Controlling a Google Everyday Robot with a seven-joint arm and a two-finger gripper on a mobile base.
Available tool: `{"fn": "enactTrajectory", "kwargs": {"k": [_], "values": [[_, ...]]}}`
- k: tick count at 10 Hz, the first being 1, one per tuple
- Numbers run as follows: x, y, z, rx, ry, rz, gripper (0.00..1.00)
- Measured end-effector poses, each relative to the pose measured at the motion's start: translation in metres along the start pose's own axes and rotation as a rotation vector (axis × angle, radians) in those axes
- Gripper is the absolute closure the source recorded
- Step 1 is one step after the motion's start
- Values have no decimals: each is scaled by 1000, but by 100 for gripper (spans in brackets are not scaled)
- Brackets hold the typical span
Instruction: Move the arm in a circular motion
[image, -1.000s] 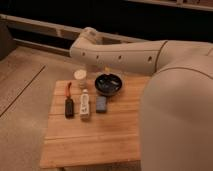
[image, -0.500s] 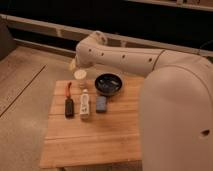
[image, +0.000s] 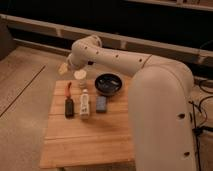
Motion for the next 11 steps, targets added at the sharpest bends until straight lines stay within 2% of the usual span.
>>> {"fn": "enactTrajectory", "kwargs": {"k": [2, 3, 4, 5, 6, 8, 9, 10, 11], "values": [[17, 7, -6, 88, 92, -70, 35], [26, 8, -14, 152, 129, -88, 35], [34, 6, -24, 217, 155, -100, 35], [46, 4, -41, 313, 181, -109, 35], [57, 3, -56, 390, 193, -107, 35], [94, 3, -98, 575, 212, -37, 35], [107, 1, -112, 630, 222, 1, 35], [124, -4, -129, 691, 234, 62, 35], [137, -10, -145, 736, 247, 129, 35]]}}
